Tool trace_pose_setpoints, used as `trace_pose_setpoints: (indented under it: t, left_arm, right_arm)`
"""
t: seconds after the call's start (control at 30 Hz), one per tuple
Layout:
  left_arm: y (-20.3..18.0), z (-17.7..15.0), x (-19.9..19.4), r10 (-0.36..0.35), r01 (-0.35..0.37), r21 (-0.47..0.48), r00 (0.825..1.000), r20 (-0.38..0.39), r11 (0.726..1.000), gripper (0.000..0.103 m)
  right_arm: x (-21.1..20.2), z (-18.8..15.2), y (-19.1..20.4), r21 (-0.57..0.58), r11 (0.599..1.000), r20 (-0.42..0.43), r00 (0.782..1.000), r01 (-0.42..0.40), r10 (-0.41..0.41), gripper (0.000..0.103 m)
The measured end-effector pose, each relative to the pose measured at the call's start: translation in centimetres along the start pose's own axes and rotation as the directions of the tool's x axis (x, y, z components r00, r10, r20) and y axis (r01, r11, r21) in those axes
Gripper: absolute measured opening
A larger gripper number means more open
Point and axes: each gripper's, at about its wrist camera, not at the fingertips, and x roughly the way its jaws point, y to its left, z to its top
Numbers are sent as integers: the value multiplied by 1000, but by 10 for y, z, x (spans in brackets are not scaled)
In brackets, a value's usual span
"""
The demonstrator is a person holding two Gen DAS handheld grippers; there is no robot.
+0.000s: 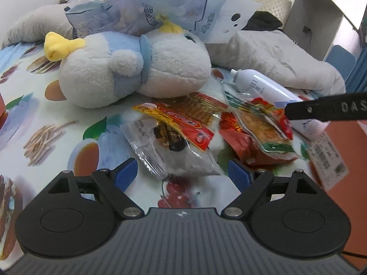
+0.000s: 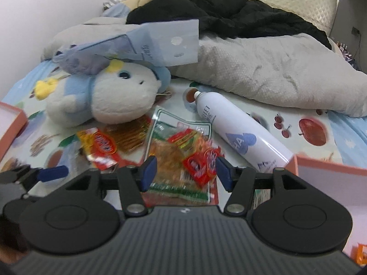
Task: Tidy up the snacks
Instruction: 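Grasp the clear grey packet with left tool while right grasps the red packet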
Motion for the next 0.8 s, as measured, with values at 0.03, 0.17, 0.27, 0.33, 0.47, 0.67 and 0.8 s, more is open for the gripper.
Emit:
trace_pose_setpoints:
  t: [0.03, 0.17, 0.27, 0.33, 0.47, 0.67, 0.8]
  left_arm:
    - [-1, 1, 3, 13, -13, 12, 1000, 2, 1000, 89]
    - [-7, 4, 10, 40, -42, 58, 999, 29, 997, 89]
    - [-9, 6, 16, 60, -62, 75, 998, 30, 995, 89]
    - [-10, 6, 20, 64, -66, 74, 997, 31, 995, 89]
    - [-12, 4, 25, 81, -85, 95, 996, 48, 992, 89]
    - [-9, 1, 24, 60, -65, 86, 996, 63, 994, 80]
    - [-7, -1, 19, 50, -55, 88, 997, 60, 995, 77]
  right_arm:
    - [7, 3, -1, 3, 1000, -12, 1000, 8, -8, 58]
    - [26, 9, 1, -5, 1000, -31, 999, 24, -24, 58]
    - [37, 13, 4, -21, 999, -36, 998, 46, -47, 58]
    - [45, 14, 5, -27, 998, -55, 997, 55, -56, 58]
    - [59, 12, 1, 20, 999, -102, 994, 42, -39, 57]
    - [62, 7, -4, 83, 996, -112, 994, 24, -14, 30]
    - [54, 7, 1, 56, 998, -95, 995, 29, -23, 22]
